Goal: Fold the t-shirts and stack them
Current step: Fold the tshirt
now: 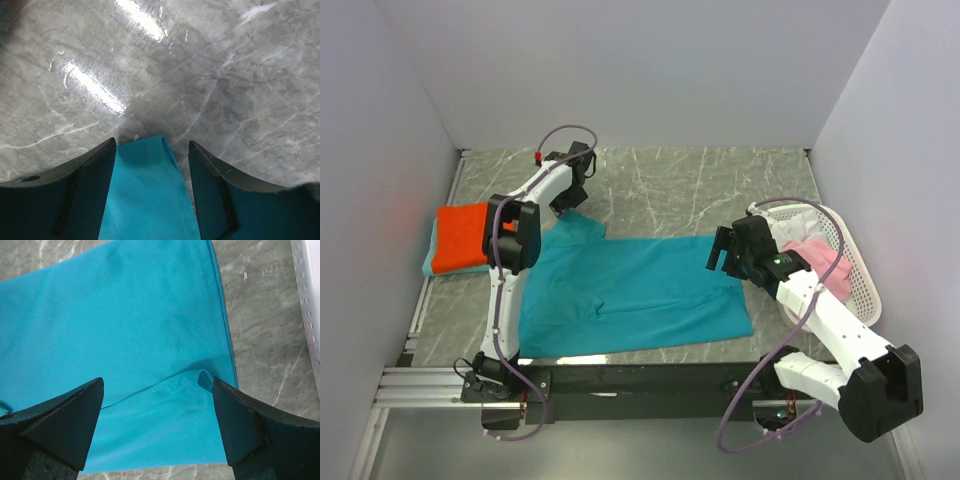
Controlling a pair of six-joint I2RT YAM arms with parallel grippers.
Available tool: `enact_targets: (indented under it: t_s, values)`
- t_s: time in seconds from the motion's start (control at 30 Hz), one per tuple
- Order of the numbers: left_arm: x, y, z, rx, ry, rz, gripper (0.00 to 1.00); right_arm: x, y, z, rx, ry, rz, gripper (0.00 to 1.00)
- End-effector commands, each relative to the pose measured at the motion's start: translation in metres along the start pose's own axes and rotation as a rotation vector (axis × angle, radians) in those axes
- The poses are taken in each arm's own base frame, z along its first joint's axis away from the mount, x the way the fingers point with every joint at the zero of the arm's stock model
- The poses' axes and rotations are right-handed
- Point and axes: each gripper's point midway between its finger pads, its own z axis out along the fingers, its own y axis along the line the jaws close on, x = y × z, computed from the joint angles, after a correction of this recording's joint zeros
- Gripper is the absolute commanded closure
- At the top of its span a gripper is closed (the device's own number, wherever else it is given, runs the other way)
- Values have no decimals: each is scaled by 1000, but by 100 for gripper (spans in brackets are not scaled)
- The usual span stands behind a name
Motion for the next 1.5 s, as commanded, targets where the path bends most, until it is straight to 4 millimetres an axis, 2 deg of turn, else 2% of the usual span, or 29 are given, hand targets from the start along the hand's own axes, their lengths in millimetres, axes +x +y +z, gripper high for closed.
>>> enact_targets:
  t_s: [0.0,0.07,0.17,0.2,0.27,0.3,0.37,0.4,0.53,0.57,0.63,0.67,0.73,0.77,0.8,0.87,0.93,0.97,1.0,1.07,1.17,1.2,1.33,1.47]
  values:
    - [-9,0,-6,-4,-17,-15,38,-5,-2,5,9,-23,-3,5]
    - [-5,-1,-1,-9,-7,-9,42,-4,-3,6,14,-19,-3,5]
    - [0,-3,1,2,6,-6,55,-4,-3,6,15,-18,-3,5]
    - [1,-3,2,3,10,-4,65,-5,-4,7,19,-19,-1,5]
    - [0,1,1,-8,4,-6,75,-6,-6,7,34,-23,4,5]
    - [0,2,0,-10,1,-6,85,-6,-7,7,38,-21,6,5]
    - [-2,5,-4,-11,-5,-7,97,-9,-6,6,38,-29,11,5]
    - [-3,6,-5,-9,-9,-6,99,-12,-5,6,40,-34,20,5]
    - [-5,8,-17,30,-13,2,99,-28,5,4,32,-50,53,5]
    - [-7,5,-19,52,-19,-6,99,-40,11,0,22,-70,72,5]
    - [-7,8,-26,68,-23,-8,99,-48,16,7,38,-62,74,3]
    - [-9,8,-29,79,-31,-17,99,-64,20,6,44,-90,90,2]
    - [-10,12,-38,103,-37,-24,99,-70,19,23,95,-55,90,3]
    - [-12,10,-41,122,-48,-35,99,-86,25,25,94,-74,96,4]
    - [-12,11,-44,128,-52,-37,99,-83,23,41,127,-42,94,6]
    - [-14,15,-52,143,-61,-43,99,-94,29,61,132,-27,88,7]
    - [-14,18,-58,158,-67,-44,99,-101,27,76,163,-15,89,8]
    - [-12,19,-60,164,-65,-44,99,-115,29,78,178,-29,95,9]
    - [-14,17,-62,180,-74,-49,99,-109,22,97,225,3,86,9]
    - [-10,22,-66,189,-73,-41,99,-112,19,118,267,36,75,9]
    - [-6,26,-67,201,-79,-30,99,-121,13,134,311,46,101,13]
    - [-5,27,-66,201,-80,-27,99,-114,7,145,339,74,102,13]
    - [0,28,-67,229,-74,-20,99,-114,2,161,380,80,110,16]
    - [0,30,-70,237,-76,-20,99,-102,-12,170,444,111,121,19]
